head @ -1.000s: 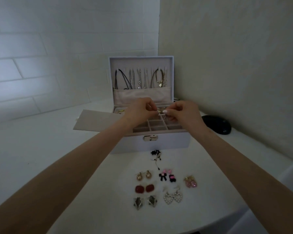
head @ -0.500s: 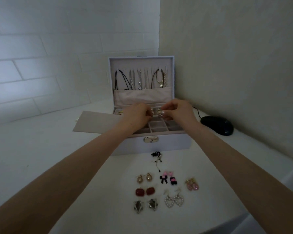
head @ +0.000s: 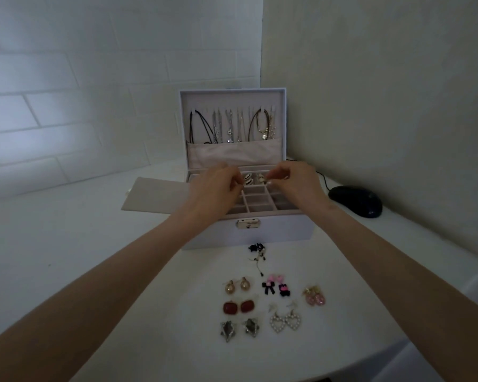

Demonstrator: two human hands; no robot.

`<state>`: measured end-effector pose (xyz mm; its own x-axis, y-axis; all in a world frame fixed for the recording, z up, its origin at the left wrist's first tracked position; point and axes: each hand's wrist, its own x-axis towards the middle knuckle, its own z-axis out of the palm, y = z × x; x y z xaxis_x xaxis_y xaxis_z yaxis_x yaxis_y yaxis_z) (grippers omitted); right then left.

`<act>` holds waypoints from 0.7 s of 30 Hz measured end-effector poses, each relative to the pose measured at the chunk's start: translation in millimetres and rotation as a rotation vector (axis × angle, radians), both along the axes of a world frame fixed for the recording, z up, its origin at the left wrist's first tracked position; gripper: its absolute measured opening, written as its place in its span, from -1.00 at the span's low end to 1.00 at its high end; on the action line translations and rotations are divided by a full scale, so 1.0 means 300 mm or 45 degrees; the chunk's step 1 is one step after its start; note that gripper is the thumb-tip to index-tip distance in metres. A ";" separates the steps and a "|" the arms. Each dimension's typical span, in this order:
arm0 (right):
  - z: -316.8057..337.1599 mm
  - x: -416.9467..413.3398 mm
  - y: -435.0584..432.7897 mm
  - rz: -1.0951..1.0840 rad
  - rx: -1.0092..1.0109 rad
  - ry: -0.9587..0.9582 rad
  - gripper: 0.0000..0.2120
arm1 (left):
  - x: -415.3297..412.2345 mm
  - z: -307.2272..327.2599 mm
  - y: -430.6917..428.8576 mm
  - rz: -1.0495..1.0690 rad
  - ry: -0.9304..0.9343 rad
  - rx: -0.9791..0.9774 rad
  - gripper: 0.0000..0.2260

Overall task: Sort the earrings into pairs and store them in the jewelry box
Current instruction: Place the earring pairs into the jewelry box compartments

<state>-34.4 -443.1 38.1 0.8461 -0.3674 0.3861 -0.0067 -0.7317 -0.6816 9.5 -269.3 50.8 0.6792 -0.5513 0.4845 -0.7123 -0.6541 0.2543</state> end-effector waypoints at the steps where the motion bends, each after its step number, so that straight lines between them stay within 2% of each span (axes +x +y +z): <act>1: 0.002 -0.023 -0.001 0.005 0.001 -0.043 -0.89 | -0.018 0.000 0.011 -0.033 -0.012 -0.039 -0.89; 4: 0.014 -0.106 0.016 0.056 -0.022 -0.158 -0.89 | -0.077 -0.014 0.045 -0.103 -0.054 -0.092 -0.92; 6: 0.019 -0.167 0.036 0.124 -0.049 -0.130 -0.92 | -0.112 -0.036 0.067 -0.163 -0.075 -0.085 -0.91; 9: 0.008 -0.241 0.064 0.257 -0.090 0.041 -0.97 | -0.150 -0.077 0.091 -0.246 -0.098 0.005 -0.88; 12: -0.035 -0.269 0.083 0.294 -0.261 0.269 -0.98 | -0.174 -0.110 0.096 -0.324 -0.144 0.173 -0.89; 15: -0.077 -0.274 0.103 0.288 -0.366 0.328 -0.88 | -0.178 -0.142 0.092 -0.430 -0.284 0.210 -0.93; 21: -0.094 -0.277 0.113 0.364 -0.368 0.372 -0.84 | -0.168 -0.181 0.078 -0.309 -0.097 0.327 -0.75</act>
<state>-117.4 -409.2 10.0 0.9853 -0.0181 0.1700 0.0614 -0.8906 -0.4507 -41.0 -245.8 -3.5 0.4812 -0.8023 0.3533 -0.8651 -0.4996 0.0439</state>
